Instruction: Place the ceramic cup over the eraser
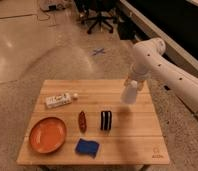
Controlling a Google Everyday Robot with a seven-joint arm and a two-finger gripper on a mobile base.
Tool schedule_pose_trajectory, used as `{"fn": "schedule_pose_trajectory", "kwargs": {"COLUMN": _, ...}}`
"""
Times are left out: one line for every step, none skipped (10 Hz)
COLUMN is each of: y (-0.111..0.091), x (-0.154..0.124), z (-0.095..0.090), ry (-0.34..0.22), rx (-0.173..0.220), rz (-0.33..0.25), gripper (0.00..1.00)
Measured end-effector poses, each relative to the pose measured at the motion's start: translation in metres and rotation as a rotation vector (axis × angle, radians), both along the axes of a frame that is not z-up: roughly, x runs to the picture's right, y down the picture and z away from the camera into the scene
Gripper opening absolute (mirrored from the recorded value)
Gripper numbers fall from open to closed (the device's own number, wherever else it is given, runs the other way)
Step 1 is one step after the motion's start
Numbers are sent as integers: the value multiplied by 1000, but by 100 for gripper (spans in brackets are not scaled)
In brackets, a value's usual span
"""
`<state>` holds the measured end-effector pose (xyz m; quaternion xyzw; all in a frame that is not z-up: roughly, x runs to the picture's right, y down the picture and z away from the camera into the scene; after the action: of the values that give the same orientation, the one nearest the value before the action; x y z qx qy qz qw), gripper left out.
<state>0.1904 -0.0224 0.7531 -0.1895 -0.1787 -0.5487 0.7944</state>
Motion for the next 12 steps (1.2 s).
{"fn": "schedule_pose_trajectory", "kwargs": {"y": 3, "x": -5, "z": -15, "ry": -26, "rx": -3, "rz": -21, "gripper": 0}}
{"fn": "schedule_pose_trajectory", "kwargs": {"y": 6, "x": -13, "z": -30, "ry": -54, "rx": -7, "rz": -44, "gripper": 0}}
{"fn": "schedule_pose_trajectory", "kwargs": {"y": 10, "x": -22, "z": -43, "ry": -81, "rx": -12, "rz": -66, "gripper": 0}}
{"fn": "schedule_pose_trajectory", "kwargs": {"y": 16, "x": -28, "z": -52, "ry": -101, "rx": -20, "rz": -84, "gripper": 0}}
{"fn": "schedule_pose_trajectory", "kwargs": {"y": 24, "x": -38, "z": -65, "ry": -129, "rx": -32, "rz": -108, "gripper": 0}}
{"fn": "schedule_pose_trajectory", "kwargs": {"y": 31, "x": -48, "z": -73, "ry": -153, "rx": -43, "rz": -128, "gripper": 0}}
{"fn": "schedule_pose_trajectory", "kwargs": {"y": 36, "x": -56, "z": -77, "ry": -171, "rx": -49, "rz": -142, "gripper": 0}}
{"fn": "schedule_pose_trajectory", "kwargs": {"y": 42, "x": -67, "z": -83, "ry": -194, "rx": -59, "rz": -161, "gripper": 0}}
{"fn": "schedule_pose_trajectory", "kwargs": {"y": 49, "x": -78, "z": -87, "ry": -217, "rx": -70, "rz": -181, "gripper": 0}}
{"fn": "schedule_pose_trajectory", "kwargs": {"y": 53, "x": -85, "z": -89, "ry": -230, "rx": -76, "rz": -193, "gripper": 0}}
{"fn": "schedule_pose_trajectory", "kwargs": {"y": 57, "x": -90, "z": -91, "ry": -241, "rx": -81, "rz": -203, "gripper": 0}}
{"fn": "schedule_pose_trajectory", "kwargs": {"y": 58, "x": -96, "z": -92, "ry": -250, "rx": -84, "rz": -213, "gripper": 0}}
